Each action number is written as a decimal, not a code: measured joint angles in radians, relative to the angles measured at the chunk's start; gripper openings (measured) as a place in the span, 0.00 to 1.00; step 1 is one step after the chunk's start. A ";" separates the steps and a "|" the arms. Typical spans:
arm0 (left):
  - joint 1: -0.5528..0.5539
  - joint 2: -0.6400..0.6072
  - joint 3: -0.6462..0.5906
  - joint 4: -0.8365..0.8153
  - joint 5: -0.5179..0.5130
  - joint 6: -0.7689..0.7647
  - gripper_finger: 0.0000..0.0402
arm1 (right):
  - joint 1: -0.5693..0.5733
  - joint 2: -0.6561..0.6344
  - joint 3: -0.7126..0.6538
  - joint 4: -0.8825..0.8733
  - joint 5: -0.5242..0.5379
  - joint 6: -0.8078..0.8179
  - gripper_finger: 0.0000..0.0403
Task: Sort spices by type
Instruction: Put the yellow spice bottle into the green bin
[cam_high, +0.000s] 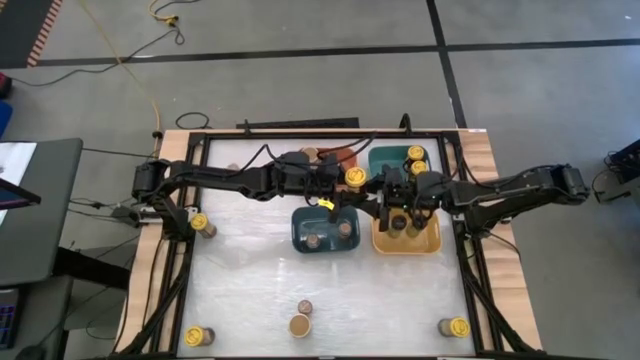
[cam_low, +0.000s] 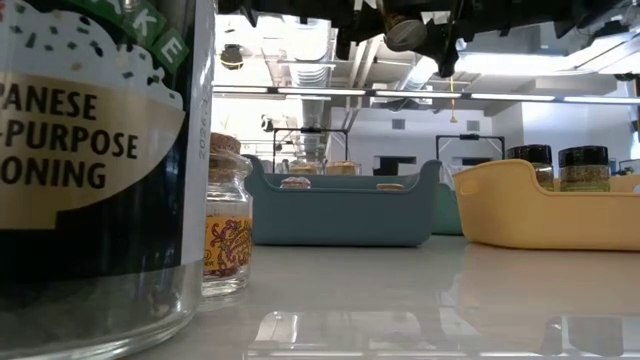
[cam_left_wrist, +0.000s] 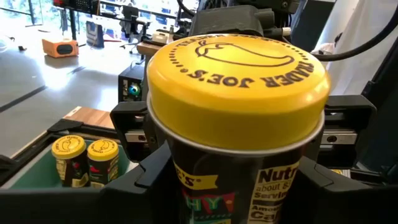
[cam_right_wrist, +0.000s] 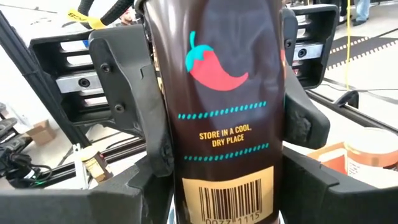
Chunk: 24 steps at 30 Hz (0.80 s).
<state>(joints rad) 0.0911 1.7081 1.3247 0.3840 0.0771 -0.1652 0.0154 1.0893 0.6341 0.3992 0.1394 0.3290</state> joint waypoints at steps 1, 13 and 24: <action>0.003 0.000 0.000 0.000 0.001 -0.001 0.49 | 0.000 0.000 0.000 0.000 0.000 0.000 0.62; 0.033 -0.010 0.000 -0.007 0.009 -0.007 0.49 | -0.001 0.000 -0.001 0.000 -0.003 -0.002 0.62; 0.028 -0.017 0.000 -0.004 0.023 -0.052 0.50 | 0.000 0.042 -0.004 0.103 -0.007 -0.012 0.62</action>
<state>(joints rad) 0.1187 1.6908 1.3251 0.3798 0.0998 -0.2173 0.0154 1.1312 0.6303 0.5020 0.1323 0.3172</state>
